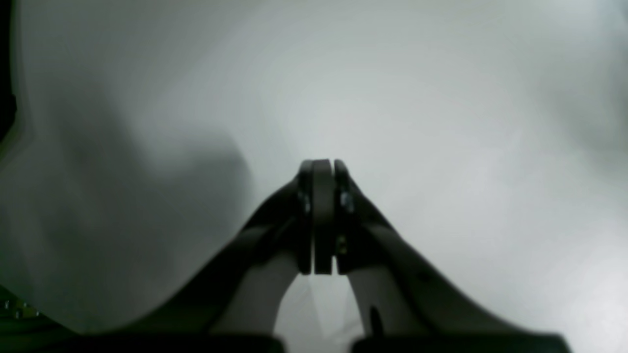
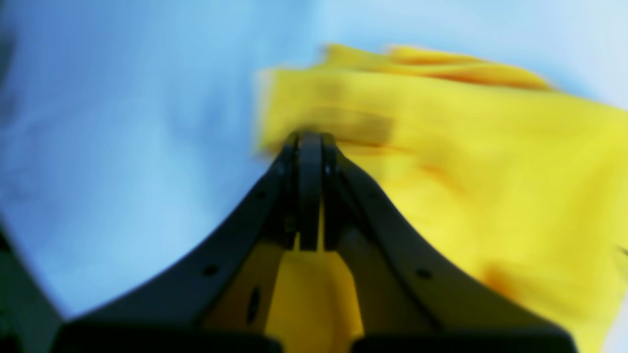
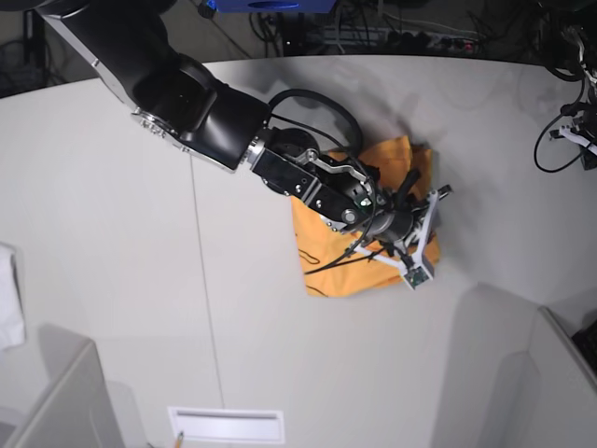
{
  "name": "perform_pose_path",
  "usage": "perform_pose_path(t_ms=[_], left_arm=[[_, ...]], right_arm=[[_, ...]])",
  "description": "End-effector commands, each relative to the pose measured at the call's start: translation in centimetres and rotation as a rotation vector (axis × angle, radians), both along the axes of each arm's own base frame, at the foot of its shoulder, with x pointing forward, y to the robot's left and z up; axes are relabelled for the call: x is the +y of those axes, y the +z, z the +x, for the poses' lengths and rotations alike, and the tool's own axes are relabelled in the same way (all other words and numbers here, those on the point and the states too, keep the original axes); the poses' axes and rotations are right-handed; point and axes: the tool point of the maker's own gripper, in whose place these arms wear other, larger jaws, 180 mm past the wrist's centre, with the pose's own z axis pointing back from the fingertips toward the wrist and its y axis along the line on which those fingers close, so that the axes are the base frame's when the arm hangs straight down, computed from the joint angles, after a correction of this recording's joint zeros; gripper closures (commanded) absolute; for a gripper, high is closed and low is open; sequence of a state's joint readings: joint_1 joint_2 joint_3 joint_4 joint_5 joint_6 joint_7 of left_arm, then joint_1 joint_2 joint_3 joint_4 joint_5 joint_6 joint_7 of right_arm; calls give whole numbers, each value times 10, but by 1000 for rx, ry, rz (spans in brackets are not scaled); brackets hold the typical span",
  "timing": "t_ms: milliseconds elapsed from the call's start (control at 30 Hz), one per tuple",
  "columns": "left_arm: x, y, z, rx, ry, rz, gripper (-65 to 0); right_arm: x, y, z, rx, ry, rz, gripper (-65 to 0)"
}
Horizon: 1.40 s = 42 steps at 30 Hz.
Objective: Fold the T-shirt properly
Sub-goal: 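Fold the held end with the right gripper over onto the shirt, then release the shirt and withdraw the right gripper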
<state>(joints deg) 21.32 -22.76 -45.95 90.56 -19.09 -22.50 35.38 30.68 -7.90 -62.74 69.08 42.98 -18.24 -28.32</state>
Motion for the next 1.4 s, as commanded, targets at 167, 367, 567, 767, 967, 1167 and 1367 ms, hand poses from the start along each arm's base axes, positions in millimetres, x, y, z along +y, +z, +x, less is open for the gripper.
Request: perform_pose_path(t_ms=[167, 367, 567, 767, 967, 1167, 1367], left_arm=[[5, 19, 17, -59, -14, 26, 0], [-18, 6, 22, -52, -105, -32, 0], [-35, -6, 18, -52, -110, -69, 0], [-39, -1, 22, -72, -118, -66, 0], [-44, 6, 17, -73, -130, -43, 0], [-76, 1, 24, -59, -230, -66, 0], [-125, -5, 41, -51, -373, -100, 0]], right_arm=[[50, 79, -8, -127, 179, 237, 0], [-12, 85, 42, -45, -23, 144, 0], [-49, 46, 57, -53, -146, -7, 0], [-37, -3, 46, -36, -135, -148, 0], [-32, -13, 51, -88, -109, -114, 0], [4, 0, 34, -244, 54, -5, 0], [26, 27, 26, -253, 93, 131, 0]])
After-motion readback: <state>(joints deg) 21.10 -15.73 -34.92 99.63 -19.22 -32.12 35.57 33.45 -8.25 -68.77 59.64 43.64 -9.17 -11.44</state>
